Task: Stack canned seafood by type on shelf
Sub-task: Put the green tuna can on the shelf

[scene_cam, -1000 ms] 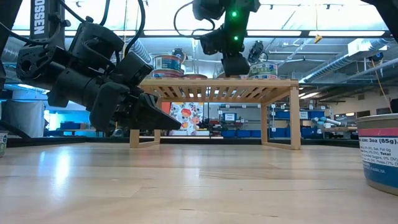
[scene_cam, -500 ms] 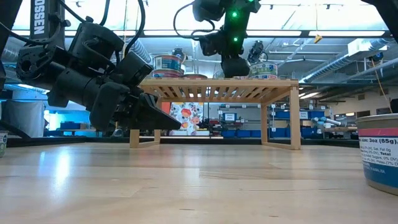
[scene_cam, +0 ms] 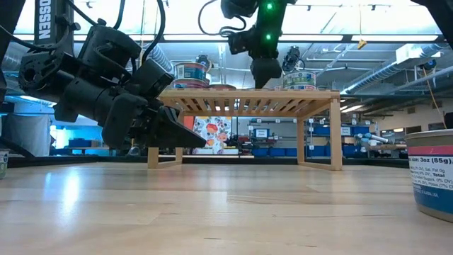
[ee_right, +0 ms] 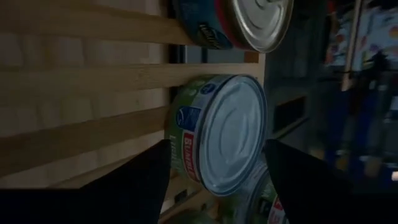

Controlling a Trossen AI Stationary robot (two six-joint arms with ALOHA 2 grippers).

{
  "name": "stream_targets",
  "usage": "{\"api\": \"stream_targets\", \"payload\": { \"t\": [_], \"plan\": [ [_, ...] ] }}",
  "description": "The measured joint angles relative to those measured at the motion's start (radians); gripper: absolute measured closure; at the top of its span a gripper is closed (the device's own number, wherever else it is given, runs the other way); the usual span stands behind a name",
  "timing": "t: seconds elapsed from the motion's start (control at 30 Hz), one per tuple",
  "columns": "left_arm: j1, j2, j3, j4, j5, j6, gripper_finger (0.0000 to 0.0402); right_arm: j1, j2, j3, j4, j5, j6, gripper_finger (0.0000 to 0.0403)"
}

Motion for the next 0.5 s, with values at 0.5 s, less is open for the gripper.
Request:
{"api": "stream_targets", "payload": {
  "t": [0.5],
  "plan": [
    [0.000,0.000,0.000,-0.013,0.000,0.000,0.0400,-0.027,0.000,0.150,-0.080,-0.123,0.071,0.0229]
  ]
}}
